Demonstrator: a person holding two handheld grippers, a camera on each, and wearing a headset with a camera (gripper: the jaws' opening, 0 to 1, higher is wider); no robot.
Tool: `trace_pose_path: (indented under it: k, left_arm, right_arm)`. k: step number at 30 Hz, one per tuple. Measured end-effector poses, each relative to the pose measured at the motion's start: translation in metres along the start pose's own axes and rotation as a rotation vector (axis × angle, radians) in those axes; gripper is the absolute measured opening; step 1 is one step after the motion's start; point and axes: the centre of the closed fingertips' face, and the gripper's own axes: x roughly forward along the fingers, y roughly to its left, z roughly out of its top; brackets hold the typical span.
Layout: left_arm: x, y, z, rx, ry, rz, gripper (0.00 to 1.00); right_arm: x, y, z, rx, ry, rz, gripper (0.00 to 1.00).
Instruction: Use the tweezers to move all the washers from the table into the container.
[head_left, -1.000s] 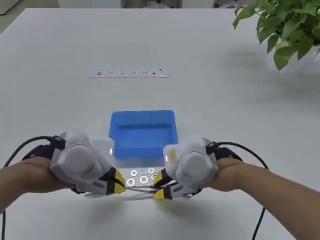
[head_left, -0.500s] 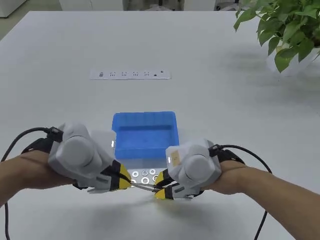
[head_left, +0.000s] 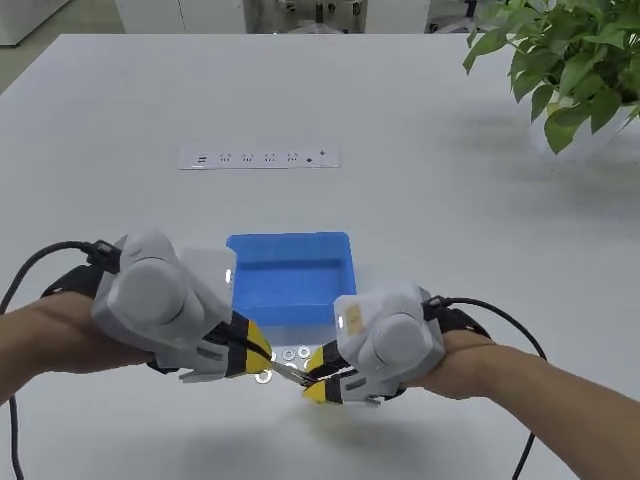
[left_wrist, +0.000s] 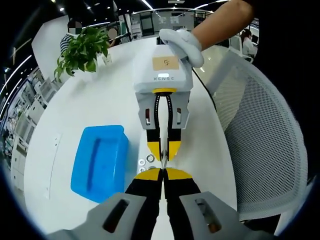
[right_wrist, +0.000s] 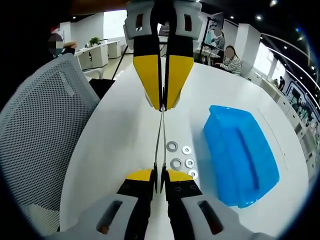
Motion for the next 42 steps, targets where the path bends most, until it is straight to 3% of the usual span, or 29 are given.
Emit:
trace_pose_path:
  k: [15,28,37,42]
  left_arm:
    - [-0.006,-0.004,0.025,0.013,-0.049,-0.001,0.05]
    - [0.004,-0.007,0.032,0.016,-0.064,-0.016,0.05]
    - [0.010,-0.005,0.039,0.014,-0.108,-0.023,0.06]
    - [0.011,-0.006,0.039,0.030,-0.109,-0.028,0.06]
  right_arm:
    - [0.003,0.002,0.014,0.025,-0.043,-0.006,0.11]
    - [0.005,0.006,0.009,0.026,-0.038,-0.002,0.11]
    - [0.003,0.006,0.007,0.036,-0.051,-0.004,0.11]
    - [0.002,0.006,0.007,0.039,-0.056,-0.007,0.10]
